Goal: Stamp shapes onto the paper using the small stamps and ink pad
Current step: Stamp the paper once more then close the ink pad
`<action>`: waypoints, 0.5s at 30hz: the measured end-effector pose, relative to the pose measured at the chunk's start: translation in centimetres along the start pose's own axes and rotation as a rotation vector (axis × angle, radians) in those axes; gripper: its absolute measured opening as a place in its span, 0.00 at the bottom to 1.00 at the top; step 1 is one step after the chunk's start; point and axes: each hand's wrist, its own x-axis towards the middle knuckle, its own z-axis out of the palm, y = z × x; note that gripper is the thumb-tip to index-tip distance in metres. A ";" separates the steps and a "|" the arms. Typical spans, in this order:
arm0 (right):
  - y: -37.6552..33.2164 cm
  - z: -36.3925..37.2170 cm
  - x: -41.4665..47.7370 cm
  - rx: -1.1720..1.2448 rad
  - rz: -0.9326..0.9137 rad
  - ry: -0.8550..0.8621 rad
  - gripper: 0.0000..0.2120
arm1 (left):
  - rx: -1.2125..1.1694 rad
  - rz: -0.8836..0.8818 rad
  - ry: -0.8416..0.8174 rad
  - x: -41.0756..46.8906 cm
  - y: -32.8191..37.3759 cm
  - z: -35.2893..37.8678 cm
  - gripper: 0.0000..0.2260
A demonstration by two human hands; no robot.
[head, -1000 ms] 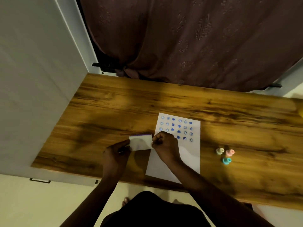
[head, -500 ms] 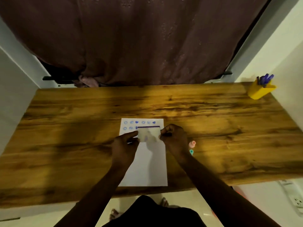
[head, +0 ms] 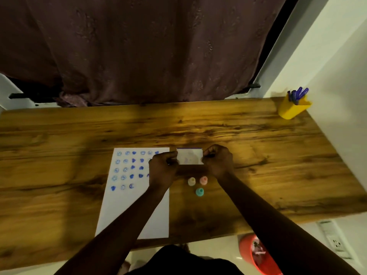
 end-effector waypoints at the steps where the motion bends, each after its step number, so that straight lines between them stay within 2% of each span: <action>1: 0.3 -0.1 0.4 0.001 0.011 -0.008 0.08 | 0.016 0.009 -0.010 0.3 -0.2 0.6 0.16; 15: 3.2 0.2 3.0 -0.063 0.068 -0.036 0.07 | 0.047 -0.034 -0.014 0.9 -0.1 3.2 0.13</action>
